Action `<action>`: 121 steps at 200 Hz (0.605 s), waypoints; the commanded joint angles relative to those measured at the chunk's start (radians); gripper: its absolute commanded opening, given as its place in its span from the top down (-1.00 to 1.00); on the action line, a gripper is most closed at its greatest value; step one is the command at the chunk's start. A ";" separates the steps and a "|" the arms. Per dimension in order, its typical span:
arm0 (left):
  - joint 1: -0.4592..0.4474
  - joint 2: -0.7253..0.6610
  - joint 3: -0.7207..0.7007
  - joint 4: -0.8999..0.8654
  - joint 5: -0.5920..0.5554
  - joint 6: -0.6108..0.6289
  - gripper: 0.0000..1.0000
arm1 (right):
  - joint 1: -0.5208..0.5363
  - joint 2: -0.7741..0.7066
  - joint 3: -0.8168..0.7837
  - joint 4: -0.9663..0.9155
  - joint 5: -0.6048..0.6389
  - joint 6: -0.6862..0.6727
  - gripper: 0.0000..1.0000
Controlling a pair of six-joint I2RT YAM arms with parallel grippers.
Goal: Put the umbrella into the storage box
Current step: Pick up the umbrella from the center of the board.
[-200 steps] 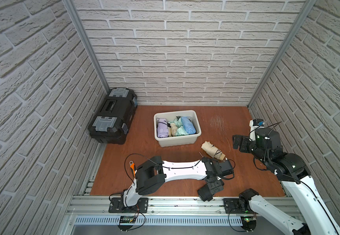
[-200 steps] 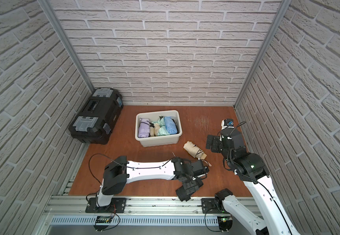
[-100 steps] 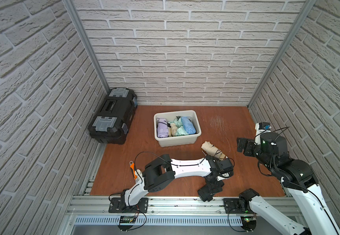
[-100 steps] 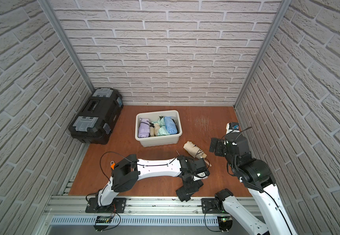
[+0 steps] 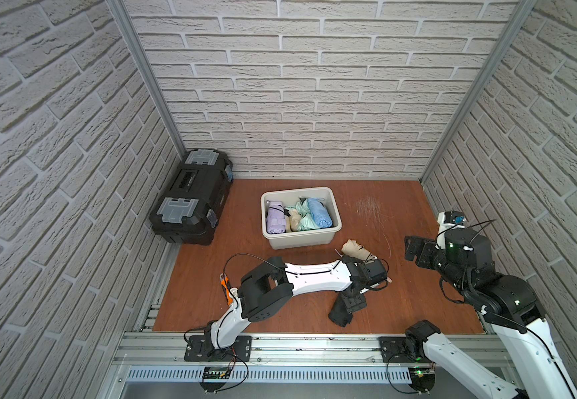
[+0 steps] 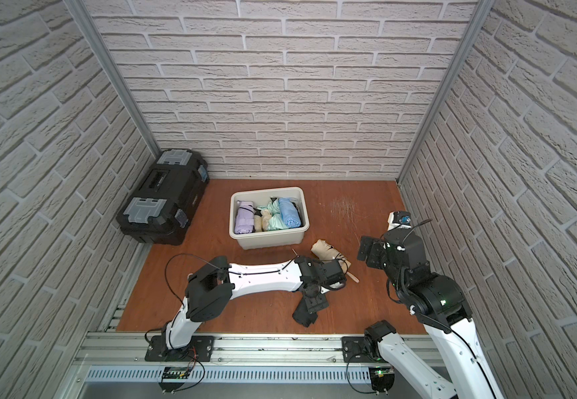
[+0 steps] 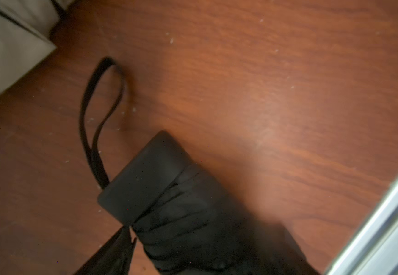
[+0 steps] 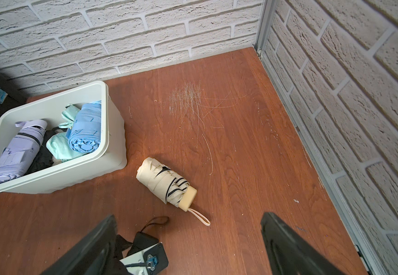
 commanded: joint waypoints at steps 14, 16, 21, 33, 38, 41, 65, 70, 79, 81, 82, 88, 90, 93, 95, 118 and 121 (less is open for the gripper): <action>-0.019 -0.051 -0.024 0.014 0.038 -0.034 -0.90 | -0.003 -0.002 -0.014 0.016 0.013 0.012 -0.92; -0.020 -0.051 -0.023 0.015 0.040 -0.042 -0.91 | -0.003 -0.002 -0.014 0.016 0.013 0.012 -0.92; -0.020 -0.053 -0.022 0.018 0.044 -0.061 -0.93 | -0.004 -0.002 -0.015 0.018 0.013 0.008 -0.92; -0.021 -0.052 -0.019 0.018 0.048 -0.119 -0.96 | -0.004 -0.001 -0.015 0.021 0.015 0.000 -0.92; -0.020 -0.050 -0.016 0.017 0.047 -0.146 -0.97 | -0.003 0.001 -0.015 0.022 0.017 -0.003 -0.92; -0.021 -0.049 -0.016 0.016 0.047 -0.160 -0.96 | -0.004 0.002 -0.015 0.025 0.018 -0.005 -0.92; -0.017 -0.028 -0.011 0.010 0.048 -0.266 -0.97 | -0.004 0.021 -0.011 0.041 0.013 -0.022 -0.93; -0.016 -0.020 -0.010 0.009 0.043 -0.284 -0.96 | -0.004 0.025 -0.011 0.043 0.010 -0.027 -0.93; -0.016 -0.013 -0.007 0.002 0.022 -0.317 -0.97 | -0.003 0.032 -0.011 0.048 0.004 -0.030 -0.93; -0.015 -0.010 -0.006 0.000 0.017 -0.323 -0.97 | -0.003 0.033 -0.011 0.048 0.002 -0.030 -0.93; -0.016 -0.010 -0.005 0.000 0.015 -0.327 -0.97 | -0.003 0.034 -0.011 0.048 0.002 -0.031 -0.93; -0.016 -0.007 -0.006 -0.002 0.000 -0.341 -0.97 | -0.003 0.037 -0.012 0.051 -0.002 -0.033 -0.93; -0.016 -0.006 -0.006 -0.003 -0.006 -0.346 -0.97 | -0.003 0.038 -0.012 0.052 -0.004 -0.034 -0.93; -0.017 -0.007 -0.007 -0.005 -0.016 -0.353 -0.97 | -0.003 0.039 -0.013 0.052 -0.005 -0.034 -0.93; -0.016 -0.006 -0.009 -0.005 -0.022 -0.358 -0.97 | -0.003 0.039 -0.014 0.052 -0.008 -0.035 -0.93; -0.015 -0.007 -0.027 -0.010 -0.071 -0.394 -0.97 | -0.003 0.042 -0.015 0.053 -0.016 -0.037 -0.93; -0.015 -0.005 -0.030 -0.011 -0.076 -0.396 -0.96 | -0.004 0.042 -0.015 0.053 -0.016 -0.037 -0.93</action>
